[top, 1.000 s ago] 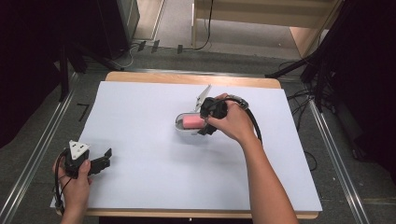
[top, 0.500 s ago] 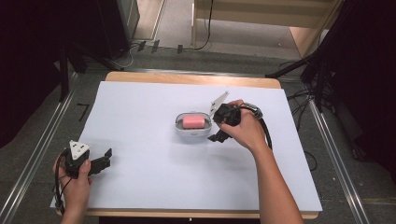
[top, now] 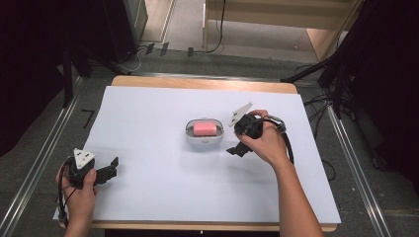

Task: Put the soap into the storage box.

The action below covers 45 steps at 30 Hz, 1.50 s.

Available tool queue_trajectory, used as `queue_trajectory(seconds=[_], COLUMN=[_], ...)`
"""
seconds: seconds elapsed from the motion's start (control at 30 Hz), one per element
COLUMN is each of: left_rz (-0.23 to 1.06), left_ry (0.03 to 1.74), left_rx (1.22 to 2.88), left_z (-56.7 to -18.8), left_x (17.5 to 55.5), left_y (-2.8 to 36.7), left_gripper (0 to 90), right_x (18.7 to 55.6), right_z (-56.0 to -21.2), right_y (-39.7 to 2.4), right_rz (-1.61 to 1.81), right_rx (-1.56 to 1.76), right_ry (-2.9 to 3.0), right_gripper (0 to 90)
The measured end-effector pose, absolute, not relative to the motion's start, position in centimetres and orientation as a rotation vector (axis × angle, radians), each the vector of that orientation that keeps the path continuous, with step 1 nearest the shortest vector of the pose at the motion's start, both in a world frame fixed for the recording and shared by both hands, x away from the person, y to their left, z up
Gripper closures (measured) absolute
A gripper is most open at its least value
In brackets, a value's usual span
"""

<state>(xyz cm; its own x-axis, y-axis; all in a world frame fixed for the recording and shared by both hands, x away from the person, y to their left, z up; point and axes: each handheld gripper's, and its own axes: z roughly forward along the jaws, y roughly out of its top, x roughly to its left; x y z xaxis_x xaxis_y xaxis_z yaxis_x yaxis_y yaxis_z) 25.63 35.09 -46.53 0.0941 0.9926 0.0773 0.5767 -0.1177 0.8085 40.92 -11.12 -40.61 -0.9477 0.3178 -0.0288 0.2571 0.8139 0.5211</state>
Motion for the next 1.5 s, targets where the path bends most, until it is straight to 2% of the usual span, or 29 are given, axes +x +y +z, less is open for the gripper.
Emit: queue_trajectory(seconds=[1.5], left_rz=[0.882], left_ry=[1.543], left_rx=[1.774], left_z=[-46.5], left_x=[25.6], left_y=[35.0], left_gripper=[13.6], right_x=[37.4], right_z=[-45.1], right_y=[-19.3], right_rz=[0.924], right_rx=[0.741], right_ry=[2.782], right_gripper=[1.6])
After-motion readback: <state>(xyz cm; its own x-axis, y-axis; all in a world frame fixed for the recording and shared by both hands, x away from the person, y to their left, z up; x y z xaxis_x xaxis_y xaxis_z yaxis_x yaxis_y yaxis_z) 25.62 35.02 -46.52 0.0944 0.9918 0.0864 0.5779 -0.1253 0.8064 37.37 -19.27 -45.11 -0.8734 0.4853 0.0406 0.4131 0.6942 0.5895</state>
